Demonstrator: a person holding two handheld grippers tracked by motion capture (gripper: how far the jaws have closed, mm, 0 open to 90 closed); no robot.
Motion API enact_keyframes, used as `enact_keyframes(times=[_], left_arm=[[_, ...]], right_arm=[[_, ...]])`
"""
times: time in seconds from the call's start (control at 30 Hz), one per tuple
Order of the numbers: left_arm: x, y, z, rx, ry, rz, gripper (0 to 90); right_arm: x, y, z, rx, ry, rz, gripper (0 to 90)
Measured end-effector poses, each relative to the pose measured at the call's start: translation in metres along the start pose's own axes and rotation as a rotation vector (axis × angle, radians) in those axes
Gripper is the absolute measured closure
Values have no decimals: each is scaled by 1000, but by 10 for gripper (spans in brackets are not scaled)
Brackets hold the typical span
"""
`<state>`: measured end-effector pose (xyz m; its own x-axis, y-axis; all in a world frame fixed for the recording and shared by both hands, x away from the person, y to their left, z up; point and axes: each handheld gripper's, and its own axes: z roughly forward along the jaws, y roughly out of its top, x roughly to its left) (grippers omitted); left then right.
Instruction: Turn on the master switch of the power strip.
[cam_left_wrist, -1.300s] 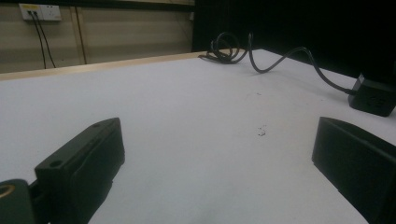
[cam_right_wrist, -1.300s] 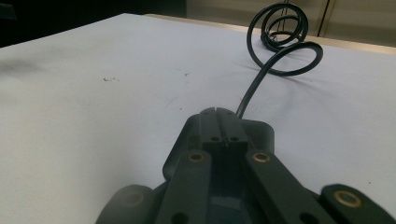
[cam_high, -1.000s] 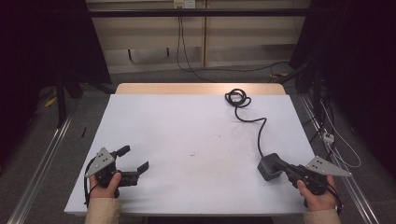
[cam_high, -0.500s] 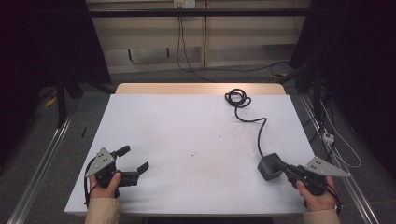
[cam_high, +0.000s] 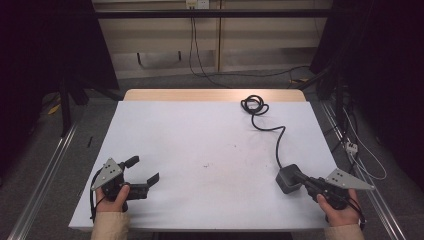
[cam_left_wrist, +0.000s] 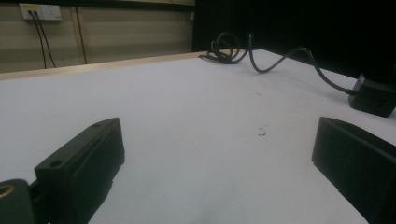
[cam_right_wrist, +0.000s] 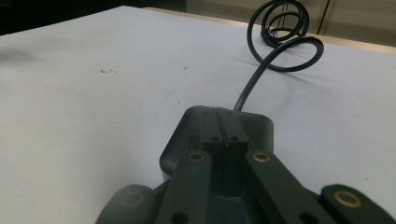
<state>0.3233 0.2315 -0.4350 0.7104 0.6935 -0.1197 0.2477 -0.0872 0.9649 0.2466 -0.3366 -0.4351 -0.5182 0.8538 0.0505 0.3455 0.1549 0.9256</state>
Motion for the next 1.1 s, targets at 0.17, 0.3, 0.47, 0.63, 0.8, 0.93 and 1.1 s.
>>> enact_keyframes(times=[0.17, 0.3, 0.47, 0.63, 0.8, 0.93, 1.1], left_arm=[[0, 0, 0, 1, 0, 2, 21], [0, 0, 0, 0, 0, -1, 21], [0, 0, 0, 1, -1, 0, 21], [0, 0, 0, 1, -1, 0, 21], [0, 0, 0, -1, 0, 0, 21], [-1, 0, 0, -1, 2, -1, 21], [-1, 0, 0, -2, 3, -1, 21]], right_arm=[[0, 0, 0, -2, 0, -1, 900], [0, 0, 0, -3, 3, 0, 900], [0, 0, 0, -1, 3, -2, 900], [0, 0, 0, 4, 6, -13, 900], [0, 1, 1, 9, 6, -16, 900], [0, 1, 1, 13, 4, -22, 900], [0, 0, 1, 11, 5, -20, 900]])
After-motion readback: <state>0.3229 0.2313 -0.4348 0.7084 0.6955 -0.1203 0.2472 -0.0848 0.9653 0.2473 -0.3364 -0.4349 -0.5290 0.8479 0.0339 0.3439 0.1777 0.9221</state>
